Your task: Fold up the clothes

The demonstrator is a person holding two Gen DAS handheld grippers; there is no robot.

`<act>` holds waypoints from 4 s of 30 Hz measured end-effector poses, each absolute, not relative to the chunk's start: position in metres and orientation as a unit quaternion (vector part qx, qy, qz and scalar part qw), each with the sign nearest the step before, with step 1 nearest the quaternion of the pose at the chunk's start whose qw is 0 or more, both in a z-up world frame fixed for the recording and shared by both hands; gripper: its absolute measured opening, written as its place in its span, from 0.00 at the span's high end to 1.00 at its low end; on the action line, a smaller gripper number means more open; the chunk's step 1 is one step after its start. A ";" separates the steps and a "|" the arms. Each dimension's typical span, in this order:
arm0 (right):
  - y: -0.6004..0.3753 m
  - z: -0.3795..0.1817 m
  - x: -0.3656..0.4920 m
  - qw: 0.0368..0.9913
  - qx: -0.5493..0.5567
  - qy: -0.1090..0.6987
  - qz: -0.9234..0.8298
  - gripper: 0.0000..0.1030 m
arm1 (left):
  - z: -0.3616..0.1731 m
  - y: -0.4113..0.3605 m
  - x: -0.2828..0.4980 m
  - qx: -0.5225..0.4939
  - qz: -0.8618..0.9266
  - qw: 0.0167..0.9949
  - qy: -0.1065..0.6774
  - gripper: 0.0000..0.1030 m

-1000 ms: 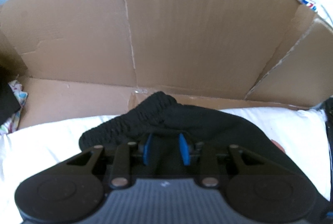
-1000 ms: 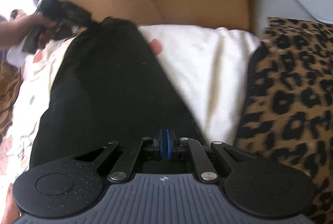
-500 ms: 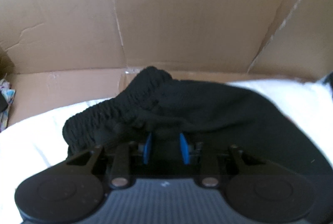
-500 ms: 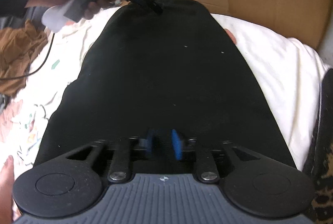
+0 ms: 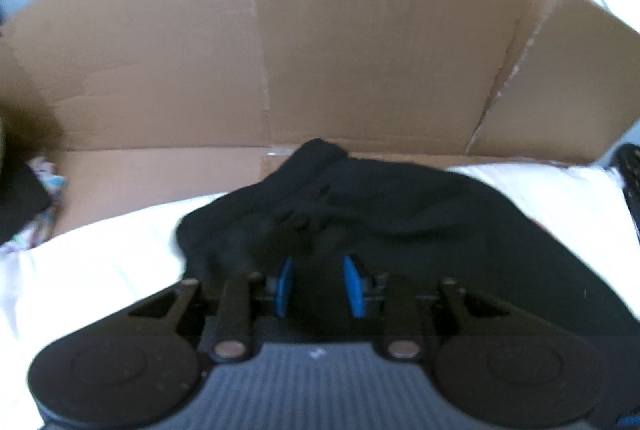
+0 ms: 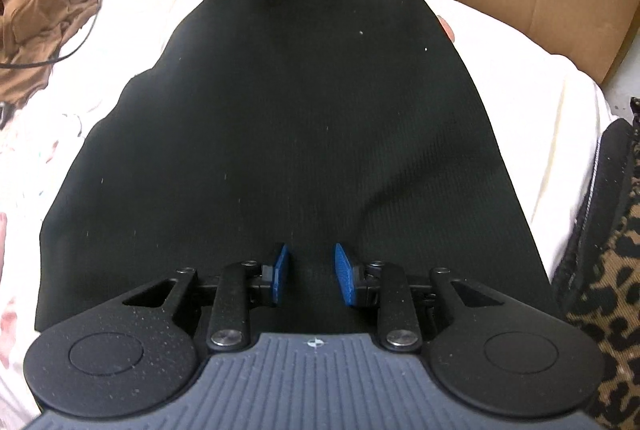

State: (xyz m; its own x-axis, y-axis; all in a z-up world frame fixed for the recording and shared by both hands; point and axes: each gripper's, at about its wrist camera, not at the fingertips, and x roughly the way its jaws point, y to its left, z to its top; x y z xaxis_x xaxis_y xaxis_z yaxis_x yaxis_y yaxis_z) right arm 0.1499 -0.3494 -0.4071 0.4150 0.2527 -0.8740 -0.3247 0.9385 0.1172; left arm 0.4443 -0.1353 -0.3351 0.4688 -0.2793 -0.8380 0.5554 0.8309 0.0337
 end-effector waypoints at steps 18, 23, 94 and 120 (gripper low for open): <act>-0.367 -0.392 0.118 0.806 -0.032 0.572 0.146 0.69 | -0.321 0.017 0.275 0.088 -0.212 0.833 0.503 0.69; -0.359 -0.380 0.114 0.799 -0.072 0.578 0.149 0.69 | -0.331 0.022 0.245 0.071 -0.211 0.828 0.514 0.69; -0.239 -0.380 0.123 0.789 0.028 0.529 0.311 0.66 | -0.370 0.031 0.159 -0.300 -0.324 0.655 0.614 0.94; -0.242 -0.376 0.131 0.803 -0.007 0.518 0.293 0.90 | -0.349 0.022 0.170 -0.226 -0.339 0.707 0.578 0.68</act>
State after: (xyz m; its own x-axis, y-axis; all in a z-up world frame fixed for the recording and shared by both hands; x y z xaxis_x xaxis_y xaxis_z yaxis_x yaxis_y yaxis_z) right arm 0.1306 -0.2420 -0.3759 0.2905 0.4639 -0.8369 -0.4780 0.8280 0.2931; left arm 0.1695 0.0217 -0.3486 0.1016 -0.7404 -0.6645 0.2169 0.6684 -0.7115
